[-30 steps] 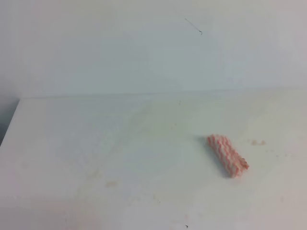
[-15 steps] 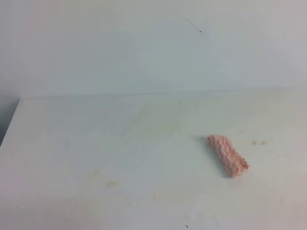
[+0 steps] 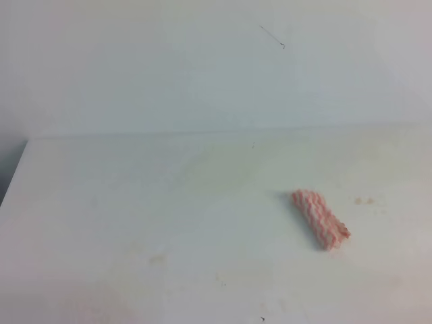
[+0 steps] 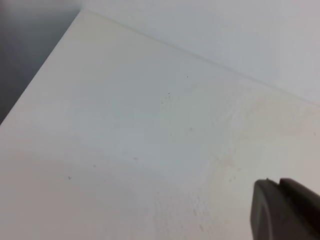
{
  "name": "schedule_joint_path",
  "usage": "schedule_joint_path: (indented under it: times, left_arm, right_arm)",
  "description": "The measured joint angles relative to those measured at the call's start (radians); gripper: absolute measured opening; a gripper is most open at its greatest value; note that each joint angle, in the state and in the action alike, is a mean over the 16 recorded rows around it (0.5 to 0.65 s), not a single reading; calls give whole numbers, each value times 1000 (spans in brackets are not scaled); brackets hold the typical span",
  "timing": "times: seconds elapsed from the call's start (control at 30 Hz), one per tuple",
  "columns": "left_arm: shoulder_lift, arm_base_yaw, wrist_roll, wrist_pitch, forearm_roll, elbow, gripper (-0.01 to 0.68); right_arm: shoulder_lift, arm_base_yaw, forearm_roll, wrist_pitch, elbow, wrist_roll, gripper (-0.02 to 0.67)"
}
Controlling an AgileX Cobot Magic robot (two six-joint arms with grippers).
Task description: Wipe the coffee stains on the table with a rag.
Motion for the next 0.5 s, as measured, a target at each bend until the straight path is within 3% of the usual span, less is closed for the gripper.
schedule_joint_path:
  times: [0.5]
  left_arm:
    - [0, 0, -2, 0, 0, 0, -3]
  right_arm:
    - [1, 6, 12, 1, 0, 11, -4]
